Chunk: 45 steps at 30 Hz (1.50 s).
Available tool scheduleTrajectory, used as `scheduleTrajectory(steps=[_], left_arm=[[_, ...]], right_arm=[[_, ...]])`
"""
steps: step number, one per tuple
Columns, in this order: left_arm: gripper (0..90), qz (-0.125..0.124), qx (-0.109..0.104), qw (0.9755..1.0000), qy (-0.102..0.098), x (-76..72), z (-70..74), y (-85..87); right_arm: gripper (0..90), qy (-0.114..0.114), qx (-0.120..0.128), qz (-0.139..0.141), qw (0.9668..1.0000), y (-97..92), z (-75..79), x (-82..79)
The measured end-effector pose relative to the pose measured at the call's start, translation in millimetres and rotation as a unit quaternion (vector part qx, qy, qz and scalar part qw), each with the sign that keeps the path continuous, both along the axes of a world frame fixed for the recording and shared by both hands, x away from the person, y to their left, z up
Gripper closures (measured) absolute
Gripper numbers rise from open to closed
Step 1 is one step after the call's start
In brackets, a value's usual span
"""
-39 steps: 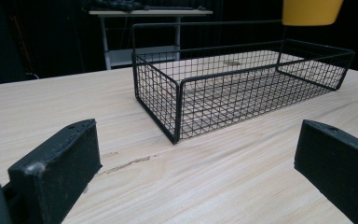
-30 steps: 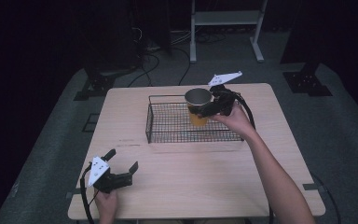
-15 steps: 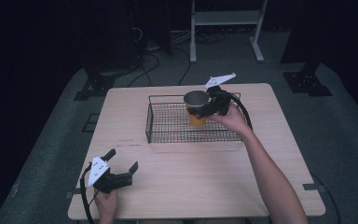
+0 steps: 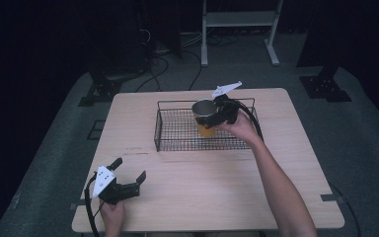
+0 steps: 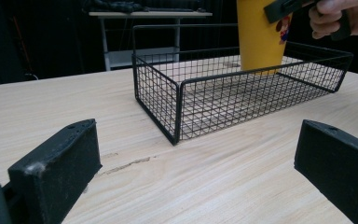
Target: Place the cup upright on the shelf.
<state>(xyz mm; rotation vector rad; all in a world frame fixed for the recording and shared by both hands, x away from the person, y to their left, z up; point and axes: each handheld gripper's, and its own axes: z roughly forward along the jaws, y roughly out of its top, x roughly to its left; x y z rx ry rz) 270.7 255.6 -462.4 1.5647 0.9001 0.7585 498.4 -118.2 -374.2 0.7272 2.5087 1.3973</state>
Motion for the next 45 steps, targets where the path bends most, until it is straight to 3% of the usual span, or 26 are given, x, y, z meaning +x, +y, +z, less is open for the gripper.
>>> scheduleTrajectory(steps=[18,26,31,45], left_arm=[[0.0,0.000,-0.002,1.0000,0.000,0.0,0.0,0.4],[0.0,-0.001,-0.002,1.0000,0.000,-0.1,-0.1,0.6],[0.0,-0.001,-0.001,1.0000,0.000,-0.3,0.0,0.5],[0.0,-0.001,-0.002,1.0000,0.000,-0.3,0.0,0.4]], right_arm=[[12.6,0.010,-0.003,-0.005,0.9999,5.0,-23.3,13.6],[12.6,0.013,-0.018,-0.009,0.9997,6.2,-31.0,17.2],[12.6,0.011,-0.047,-0.009,0.9988,7.3,-38.1,19.1],[12.6,0.009,-0.058,-0.020,0.9981,-2.8,-39.9,23.7]])
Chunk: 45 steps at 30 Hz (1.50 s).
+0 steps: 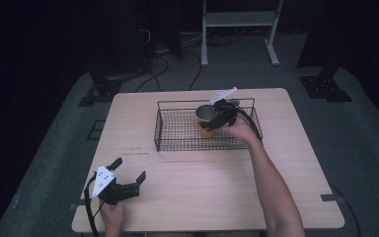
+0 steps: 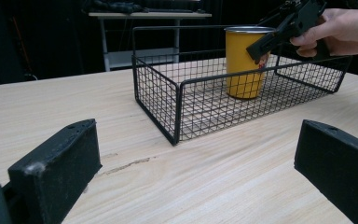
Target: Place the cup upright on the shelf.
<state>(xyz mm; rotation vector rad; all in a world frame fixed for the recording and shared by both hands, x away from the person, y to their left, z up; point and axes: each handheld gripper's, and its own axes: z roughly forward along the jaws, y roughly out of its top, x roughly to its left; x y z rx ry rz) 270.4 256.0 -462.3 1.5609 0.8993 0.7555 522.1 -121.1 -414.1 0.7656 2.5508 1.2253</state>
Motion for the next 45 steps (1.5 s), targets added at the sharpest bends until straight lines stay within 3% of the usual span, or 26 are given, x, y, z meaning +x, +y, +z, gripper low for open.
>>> scheduleTrajectory(steps=[26,45], left_arm=[[0.0,0.001,0.000,1.0000,-0.001,-0.2,0.1,0.0],[0.0,0.002,0.000,1.0000,-0.002,-0.3,0.2,0.1]], right_arm=[[12.3,-0.010,-0.027,-0.002,0.9996,6.0,2.4,-3.6],[4.0,-0.015,-0.020,-0.010,0.9996,6.4,5.4,-7.5]])
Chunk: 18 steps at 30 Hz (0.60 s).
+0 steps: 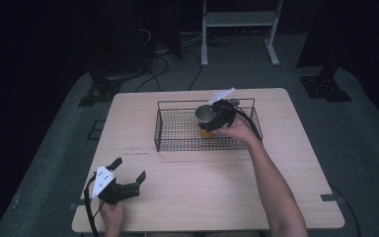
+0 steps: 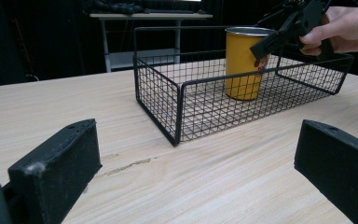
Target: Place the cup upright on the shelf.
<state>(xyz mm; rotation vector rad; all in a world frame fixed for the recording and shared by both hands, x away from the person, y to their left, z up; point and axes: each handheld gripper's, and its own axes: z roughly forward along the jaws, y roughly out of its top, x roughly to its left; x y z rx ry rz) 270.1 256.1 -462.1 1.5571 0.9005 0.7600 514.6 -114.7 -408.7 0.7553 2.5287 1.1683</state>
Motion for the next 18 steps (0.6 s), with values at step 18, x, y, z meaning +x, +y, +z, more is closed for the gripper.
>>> scheduleTrajectory(steps=[18], left_arm=[[0.0,0.001,0.002,1.0000,0.000,0.0,0.0,-0.6]], right_arm=[[0.7,-0.012,0.019,-0.009,0.9997,-9.7,8.4,-8.3]])
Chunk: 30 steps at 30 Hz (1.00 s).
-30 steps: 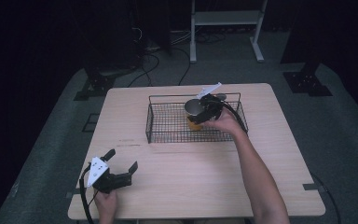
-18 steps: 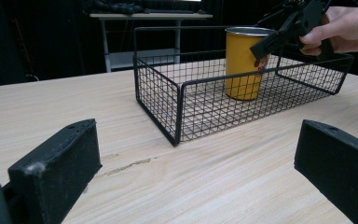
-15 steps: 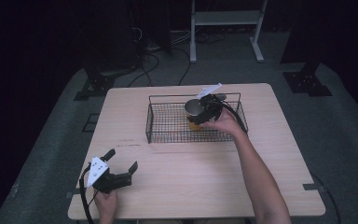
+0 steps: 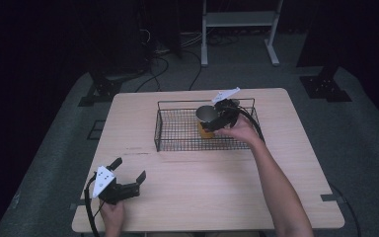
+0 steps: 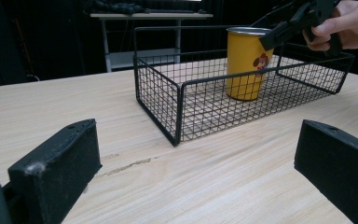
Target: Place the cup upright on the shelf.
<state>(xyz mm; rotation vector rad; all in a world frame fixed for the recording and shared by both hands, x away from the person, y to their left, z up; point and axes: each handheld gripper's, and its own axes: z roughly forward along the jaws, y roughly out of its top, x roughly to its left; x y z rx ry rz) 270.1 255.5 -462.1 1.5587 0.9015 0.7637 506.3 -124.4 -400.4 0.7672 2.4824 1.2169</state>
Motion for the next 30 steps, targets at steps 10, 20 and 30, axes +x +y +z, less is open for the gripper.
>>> scheduleTrajectory(steps=[10,20,30], left_arm=[[0.0,0.000,-0.001,1.0000,0.000,0.0,0.0,0.4],[0.0,0.001,0.000,1.0000,0.000,-0.1,0.0,0.2],[0.0,0.002,0.000,1.0000,0.000,0.6,-0.1,0.3]], right_arm=[[0.7,0.000,0.019,0.002,0.9998,-10.5,5.8,-5.3],[0.7,-0.006,0.037,0.010,0.9992,-22.6,9.9,-15.6],[0.7,-0.015,0.055,0.011,0.9983,-40.2,20.1,-26.0]])
